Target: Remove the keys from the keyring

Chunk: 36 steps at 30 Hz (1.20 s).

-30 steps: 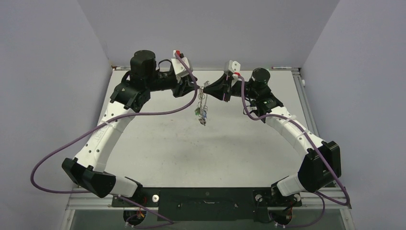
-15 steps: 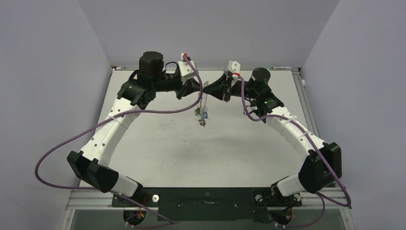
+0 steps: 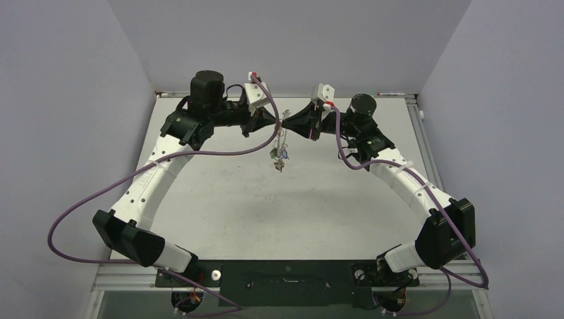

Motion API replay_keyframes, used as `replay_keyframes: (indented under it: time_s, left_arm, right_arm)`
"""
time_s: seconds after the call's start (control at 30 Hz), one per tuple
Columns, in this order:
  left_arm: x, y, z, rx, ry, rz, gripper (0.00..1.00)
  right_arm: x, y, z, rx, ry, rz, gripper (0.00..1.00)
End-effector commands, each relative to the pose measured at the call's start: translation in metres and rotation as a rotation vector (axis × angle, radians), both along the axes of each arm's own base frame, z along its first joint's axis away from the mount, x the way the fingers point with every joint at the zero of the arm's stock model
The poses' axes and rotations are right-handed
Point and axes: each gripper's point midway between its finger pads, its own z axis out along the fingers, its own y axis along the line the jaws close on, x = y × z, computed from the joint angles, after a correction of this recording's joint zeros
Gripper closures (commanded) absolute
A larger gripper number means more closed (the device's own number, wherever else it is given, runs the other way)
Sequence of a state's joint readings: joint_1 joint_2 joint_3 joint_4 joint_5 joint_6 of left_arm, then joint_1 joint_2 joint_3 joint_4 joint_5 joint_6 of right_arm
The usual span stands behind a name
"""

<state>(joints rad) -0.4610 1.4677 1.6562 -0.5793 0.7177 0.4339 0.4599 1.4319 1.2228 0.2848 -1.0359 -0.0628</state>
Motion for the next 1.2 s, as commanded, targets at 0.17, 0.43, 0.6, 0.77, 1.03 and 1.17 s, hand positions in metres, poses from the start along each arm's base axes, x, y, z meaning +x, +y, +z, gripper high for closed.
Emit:
replay_keyframes:
  time_s: [0.17, 0.43, 0.6, 0.77, 1.03, 1.17]
  left_arm:
    - [0.001, 0.002, 0.001, 0.019, -0.034, -0.017, 1.0]
    - [-0.02, -0.007, -0.016, 0.068, -0.132, -0.119, 1.0]
    - [-0.009, 0.016, 0.016, -0.092, -0.049, -0.041, 0.65]
    - [-0.016, 0.021, 0.042, -0.175, -0.068, -0.08, 0.66]
    - [-0.018, 0.006, 0.056, -0.298, -0.011, -0.131, 0.71]
    - [-0.019, 0.0, 0.056, -0.306, -0.004, -0.149, 0.72]
  right_arm:
    - [-0.025, -0.008, 0.073, 0.174, -0.19, 0.035, 0.95]
    - [-0.029, -0.008, 0.076, 0.215, -0.173, 0.055, 0.95]
    - [-0.027, -0.013, 0.072, 0.208, -0.172, 0.048, 0.95]
    - [-0.026, -0.015, 0.07, 0.209, -0.159, 0.047, 0.95]
    - [-0.03, -0.015, 0.074, 0.23, -0.154, 0.069, 0.95]
    - [-0.032, -0.015, 0.076, 0.235, -0.155, 0.076, 0.95]
